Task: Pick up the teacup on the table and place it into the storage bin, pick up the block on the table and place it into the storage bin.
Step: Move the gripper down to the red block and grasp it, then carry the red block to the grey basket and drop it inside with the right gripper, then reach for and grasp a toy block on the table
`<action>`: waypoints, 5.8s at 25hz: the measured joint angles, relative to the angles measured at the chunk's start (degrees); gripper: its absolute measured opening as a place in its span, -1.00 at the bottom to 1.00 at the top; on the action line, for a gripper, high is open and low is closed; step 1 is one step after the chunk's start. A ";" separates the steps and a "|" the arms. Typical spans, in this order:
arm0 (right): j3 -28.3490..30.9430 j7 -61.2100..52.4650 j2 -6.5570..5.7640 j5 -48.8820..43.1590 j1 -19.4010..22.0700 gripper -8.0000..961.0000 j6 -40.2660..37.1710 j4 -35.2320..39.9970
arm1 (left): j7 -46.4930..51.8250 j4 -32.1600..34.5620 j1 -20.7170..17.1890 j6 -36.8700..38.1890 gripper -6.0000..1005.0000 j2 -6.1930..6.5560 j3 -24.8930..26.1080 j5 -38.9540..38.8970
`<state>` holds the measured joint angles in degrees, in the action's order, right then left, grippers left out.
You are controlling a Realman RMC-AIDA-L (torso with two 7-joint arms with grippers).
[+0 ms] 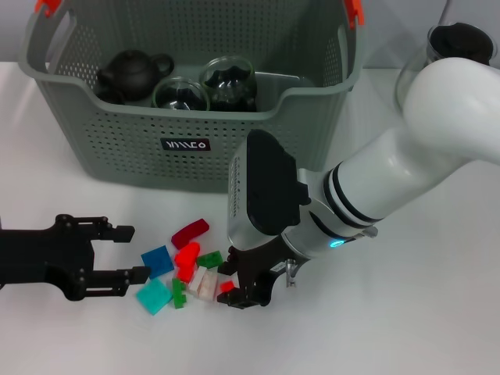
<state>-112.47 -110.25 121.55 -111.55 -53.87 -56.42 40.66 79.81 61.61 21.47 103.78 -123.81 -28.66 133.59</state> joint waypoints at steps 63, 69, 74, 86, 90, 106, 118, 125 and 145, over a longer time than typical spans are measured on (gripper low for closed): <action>-1.17 0.67 -0.25 0.45 -0.20 -0.58 0.33 -0.73 | 0.00 -0.88 0.35 -1.28 0.40 0.22 0.00 0.00; 1.25 0.03 -0.94 0.29 0.08 -0.58 -4.13 -0.07 | 0.00 -0.85 0.48 -0.85 0.40 0.34 0.41 0.00; 8.35 -0.76 -1.59 -3.14 2.22 -0.58 -11.43 4.11 | 0.00 -0.86 0.59 -0.44 0.41 0.41 0.78 0.00; 36.42 -3.96 -1.28 -4.91 8.12 -0.58 -40.98 29.99 | 0.00 -0.88 0.93 -0.09 0.41 0.41 1.06 -0.07; 43.44 -3.98 -1.47 -1.97 7.19 -0.58 -40.79 35.00 | -0.01 -0.88 1.01 0.02 0.41 0.41 1.06 -0.23; 45.63 -3.91 -1.61 -12.45 -5.14 -0.58 -4.29 14.89 | -0.05 -0.88 1.86 0.23 0.41 0.41 0.52 -0.53; 40.56 -3.86 -1.25 -16.45 -9.37 -0.58 7.48 2.92 | -0.01 -0.88 2.18 0.37 0.40 0.41 0.46 -0.51; 41.18 -4.03 -1.47 -16.50 -9.02 -0.48 7.25 2.50 | 0.00 -0.88 2.08 0.37 0.40 0.49 0.65 -0.36; 44.83 -1.52 -1.65 -2.01 5.83 0.60 -9.82 24.31 | 0.00 -0.97 1.82 0.68 0.40 0.50 0.67 -0.51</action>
<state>-67.64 -111.77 119.90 -113.56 -48.04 -66.24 64.98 79.80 60.64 23.29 104.47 -123.31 -27.99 133.08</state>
